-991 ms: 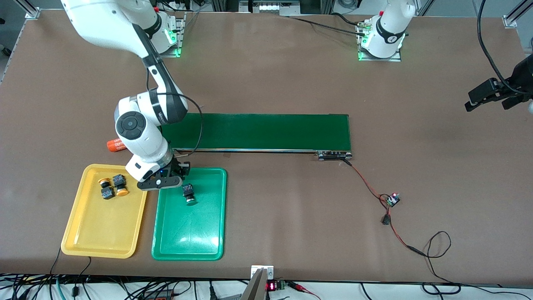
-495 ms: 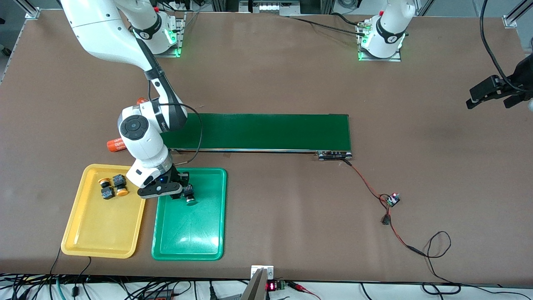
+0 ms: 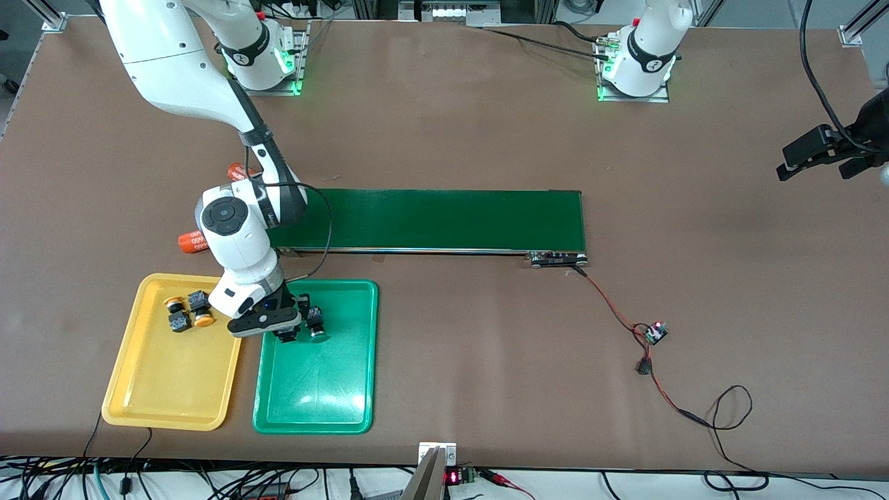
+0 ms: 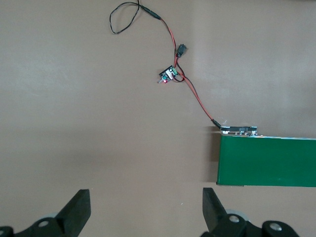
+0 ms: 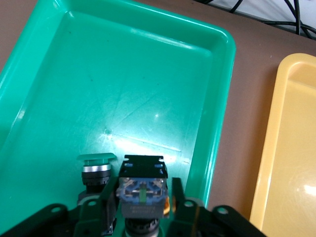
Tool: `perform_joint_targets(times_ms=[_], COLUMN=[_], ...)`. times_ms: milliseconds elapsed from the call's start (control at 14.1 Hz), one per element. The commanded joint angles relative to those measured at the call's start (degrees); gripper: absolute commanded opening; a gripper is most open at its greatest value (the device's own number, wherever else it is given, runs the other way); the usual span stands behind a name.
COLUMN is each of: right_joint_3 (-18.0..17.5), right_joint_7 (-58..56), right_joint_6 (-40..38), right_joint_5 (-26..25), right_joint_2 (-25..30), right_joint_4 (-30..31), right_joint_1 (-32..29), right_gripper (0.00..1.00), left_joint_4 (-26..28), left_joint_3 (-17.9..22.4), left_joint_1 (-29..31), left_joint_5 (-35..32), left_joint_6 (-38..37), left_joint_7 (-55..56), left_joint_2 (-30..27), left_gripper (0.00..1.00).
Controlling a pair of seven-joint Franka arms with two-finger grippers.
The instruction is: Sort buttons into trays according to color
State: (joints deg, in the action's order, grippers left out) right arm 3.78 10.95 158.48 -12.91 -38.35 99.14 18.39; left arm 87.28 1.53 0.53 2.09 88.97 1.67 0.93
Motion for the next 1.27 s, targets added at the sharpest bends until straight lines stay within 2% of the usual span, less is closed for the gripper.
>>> perform_joint_targets(times_ms=[0, 212, 283, 495, 637, 920, 1203], right_joint_3=[-0.09, -0.09, -0.09, -0.53, -1.49, -1.23, -0.88], right_joint_7=[-0.23, 0.38, 1.43, 2.49, 2.58, 2.32, 2.85], right_joint_6=[0.60, -0.36, -3.24, -20.08, -28.27, -41.55, -51.85], right_joint_5=[-0.88, -0.53, -0.53, -0.01, 0.34, 5.26, 5.27], right_joint_2=[0.38, 0.82, 1.52, 8.01, 11.53, 18.73, 24.28], right_joint_4=[0.35, 0.70, 0.70, 0.26, 0.00, -0.62, -1.40], right_joint_1=[0.16, 0.42, 0.68, 0.86, 0.69, 0.51, -0.98], right_gripper=[1.00, 1.00, 1.00, 1.00, 1.00, 1.00, 1.00], left_joint_4=[-0.89, -0.80, -0.80, -0.80, -0.80, -0.80, 0.16], left_joint_3=[0.41, 0.67, 0.76, 0.76, 0.67, 0.23, -0.12], left_joint_1=[-0.35, -0.35, -0.26, -0.17, -0.17, -0.17, -0.35], left_joint_5=[0.28, 0.28, 0.28, 0.28, 0.28, 0.28, 0.19], left_joint_6=[-1.16, -1.16, -1.16, -0.90, -0.90, -0.72, -0.64], left_joint_7=[0.09, 0.35, 0.35, 0.35, 0.26, -0.35, -0.35], left_joint_2=[-0.32, -0.14, -0.14, 0.03, 0.03, 0.12, 0.12], left_gripper=[1.00, 1.00, 1.00, 1.00, 1.00, 1.00, 1.00])
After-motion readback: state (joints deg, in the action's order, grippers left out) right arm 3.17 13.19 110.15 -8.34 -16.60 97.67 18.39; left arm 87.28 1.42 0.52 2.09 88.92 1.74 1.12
